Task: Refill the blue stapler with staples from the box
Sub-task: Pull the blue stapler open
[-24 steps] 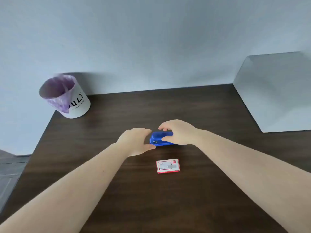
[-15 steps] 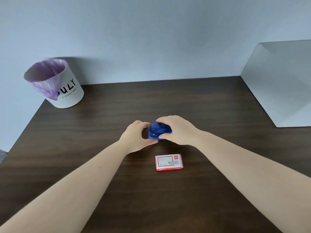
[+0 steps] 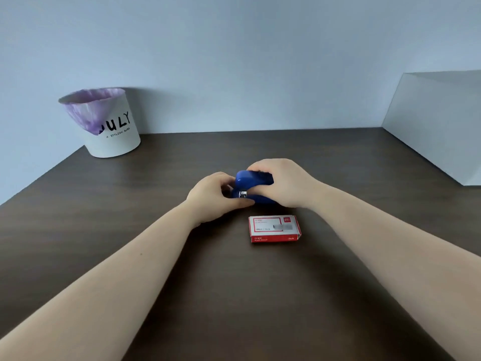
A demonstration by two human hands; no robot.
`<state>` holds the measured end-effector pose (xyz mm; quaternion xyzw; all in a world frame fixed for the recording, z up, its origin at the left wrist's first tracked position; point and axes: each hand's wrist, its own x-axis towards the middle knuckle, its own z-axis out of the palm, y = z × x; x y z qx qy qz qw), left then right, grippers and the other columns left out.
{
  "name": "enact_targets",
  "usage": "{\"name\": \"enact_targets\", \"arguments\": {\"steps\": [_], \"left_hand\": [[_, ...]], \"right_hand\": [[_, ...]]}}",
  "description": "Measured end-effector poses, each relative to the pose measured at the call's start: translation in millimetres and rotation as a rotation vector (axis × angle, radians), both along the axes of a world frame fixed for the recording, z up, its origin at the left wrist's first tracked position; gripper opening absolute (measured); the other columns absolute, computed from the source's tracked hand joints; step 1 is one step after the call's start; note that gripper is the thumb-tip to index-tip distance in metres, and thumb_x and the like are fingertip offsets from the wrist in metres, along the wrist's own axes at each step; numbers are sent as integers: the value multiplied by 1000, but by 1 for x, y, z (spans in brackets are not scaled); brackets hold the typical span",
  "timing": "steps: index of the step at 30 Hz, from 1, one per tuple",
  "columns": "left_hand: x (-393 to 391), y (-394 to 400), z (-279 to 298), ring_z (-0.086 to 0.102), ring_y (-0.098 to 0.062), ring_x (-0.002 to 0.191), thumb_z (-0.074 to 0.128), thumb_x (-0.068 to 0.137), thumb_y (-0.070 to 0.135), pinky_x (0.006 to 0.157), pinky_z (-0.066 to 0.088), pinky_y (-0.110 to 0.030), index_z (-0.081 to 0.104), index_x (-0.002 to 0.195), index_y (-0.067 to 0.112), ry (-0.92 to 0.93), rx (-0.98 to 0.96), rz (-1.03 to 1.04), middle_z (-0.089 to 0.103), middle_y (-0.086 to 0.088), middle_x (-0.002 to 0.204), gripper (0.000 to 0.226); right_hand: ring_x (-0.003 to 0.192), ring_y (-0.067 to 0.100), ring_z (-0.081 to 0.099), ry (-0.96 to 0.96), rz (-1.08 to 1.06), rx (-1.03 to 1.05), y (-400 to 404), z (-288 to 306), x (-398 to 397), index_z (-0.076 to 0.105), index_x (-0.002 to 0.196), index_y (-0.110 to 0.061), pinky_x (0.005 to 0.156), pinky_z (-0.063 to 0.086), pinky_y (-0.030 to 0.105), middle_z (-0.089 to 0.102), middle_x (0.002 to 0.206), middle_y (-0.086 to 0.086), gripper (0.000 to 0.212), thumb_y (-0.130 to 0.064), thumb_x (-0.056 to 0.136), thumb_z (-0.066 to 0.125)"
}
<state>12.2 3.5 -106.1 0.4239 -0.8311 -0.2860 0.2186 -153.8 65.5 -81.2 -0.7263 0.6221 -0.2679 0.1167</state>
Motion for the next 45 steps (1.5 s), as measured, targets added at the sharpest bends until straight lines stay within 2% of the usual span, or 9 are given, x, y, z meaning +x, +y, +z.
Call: {"name": "enact_targets", "arguments": {"steps": [7, 10, 15, 19, 25, 31, 36, 40, 45], "left_hand": [[16, 21, 0, 57, -18, 92, 71, 72, 43, 90, 50, -43, 67, 97, 25, -34, -61, 42, 61, 1, 100, 30], [19, 20, -1, 57, -17, 92, 70, 73, 43, 90, 50, -43, 66, 96, 23, -55, -85, 44, 61, 2, 101, 30], [19, 14, -4, 54, -16, 86, 71, 75, 39, 84, 48, -33, 67, 98, 20, -72, -140, 20, 61, 1, 101, 31], [21, 12, -4, 51, -12, 85, 70, 76, 40, 81, 41, -24, 65, 104, 18, -91, -163, 3, 57, 6, 101, 36], [22, 13, -8, 50, -11, 88, 71, 76, 39, 83, 40, -24, 64, 108, 17, -72, -186, 26, 56, 7, 102, 39], [22, 13, -8, 51, -11, 89, 72, 75, 38, 83, 39, -23, 64, 109, 16, -49, -184, 38, 60, 3, 106, 41], [22, 13, -8, 52, -12, 87, 72, 76, 37, 81, 38, -22, 66, 107, 16, -47, -198, 31, 59, 3, 102, 38], [23, 13, -8, 54, -14, 90, 71, 76, 37, 82, 38, -23, 65, 106, 16, -52, -223, 25, 58, 4, 102, 38], [24, 13, -7, 54, -14, 89, 72, 75, 37, 82, 40, -24, 66, 104, 17, -51, -223, 21, 60, 4, 103, 36]], "right_hand": [[99, 23, 59, 69, -92, 44, 18, 9, 11, 60, 116, -19, 90, 48, 42, 66, 111, 2, 34, -32, 85, 63], [93, 21, 58, 50, -76, 92, 16, 14, 12, 59, 114, -16, 82, 45, 33, 64, 106, 2, 31, -28, 86, 62], [104, 24, 62, -411, -111, -20, 26, 20, -11, 56, 110, -17, 95, 49, 41, 67, 110, 6, 24, -17, 86, 63], [100, 27, 61, -594, -9, 36, 38, 27, -23, 43, 119, -25, 89, 52, 41, 63, 111, 22, 37, -7, 90, 57], [106, 28, 62, -932, 12, -4, 54, 20, -48, 44, 117, -16, 85, 56, 52, 65, 101, 13, 36, 5, 89, 53], [102, 26, 68, -829, -37, -3, 59, 14, -61, 43, 108, -17, 81, 59, 41, 67, 104, 16, 38, 6, 84, 61], [78, 13, 69, -622, -158, 21, 71, 1, -90, 54, 86, -8, 71, 58, 23, 64, 93, 18, 25, 3, 74, 72], [84, 28, 67, -447, -193, 130, 73, -11, -100, 63, 82, -15, 88, 50, 39, 74, 92, 12, 24, -6, 67, 80], [86, 23, 69, -391, -215, 104, 71, -14, -99, 65, 87, -15, 91, 48, 36, 76, 91, 5, 27, -11, 67, 82]]}}
